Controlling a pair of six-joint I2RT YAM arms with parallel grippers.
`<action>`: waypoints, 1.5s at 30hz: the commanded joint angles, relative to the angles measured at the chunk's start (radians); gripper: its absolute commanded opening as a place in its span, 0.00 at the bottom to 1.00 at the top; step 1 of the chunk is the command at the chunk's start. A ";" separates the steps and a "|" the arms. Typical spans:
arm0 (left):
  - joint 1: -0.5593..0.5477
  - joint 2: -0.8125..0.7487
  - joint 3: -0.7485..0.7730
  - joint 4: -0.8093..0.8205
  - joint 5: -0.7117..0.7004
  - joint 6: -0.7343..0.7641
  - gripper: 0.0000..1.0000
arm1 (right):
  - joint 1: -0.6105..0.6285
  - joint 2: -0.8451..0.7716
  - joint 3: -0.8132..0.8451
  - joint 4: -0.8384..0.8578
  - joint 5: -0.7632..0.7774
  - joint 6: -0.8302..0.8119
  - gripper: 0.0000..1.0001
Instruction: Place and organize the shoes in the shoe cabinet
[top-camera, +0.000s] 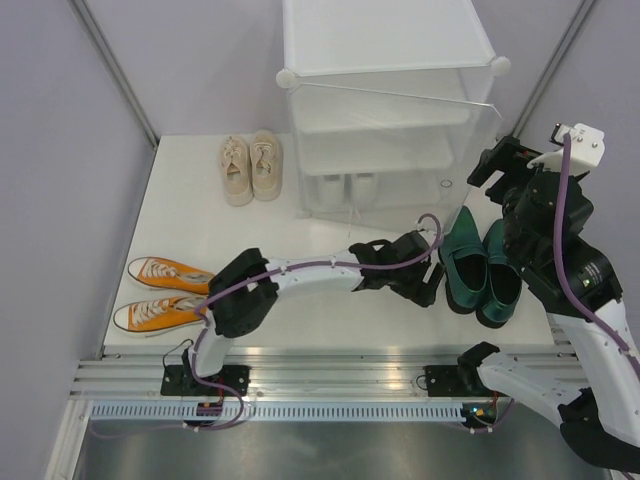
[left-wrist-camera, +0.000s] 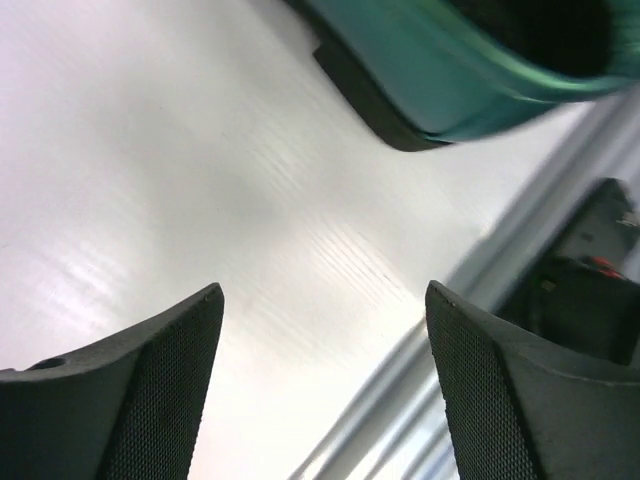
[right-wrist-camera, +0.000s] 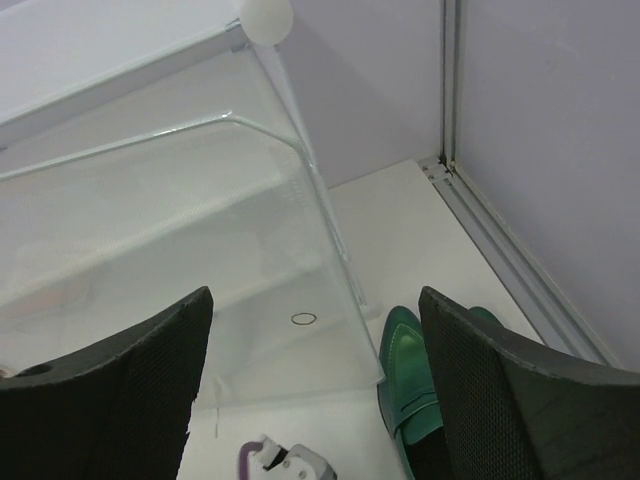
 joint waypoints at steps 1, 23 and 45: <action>-0.011 -0.269 -0.077 0.032 -0.002 0.065 0.86 | -0.011 0.025 0.065 0.069 -0.059 0.001 0.88; -0.125 -1.122 -0.628 -0.149 -0.439 0.088 0.88 | -0.302 0.393 0.473 0.015 -0.475 0.064 0.82; -0.126 -1.262 -0.675 -0.229 -0.508 0.096 0.89 | -0.881 0.352 -0.211 0.444 -1.371 0.375 0.66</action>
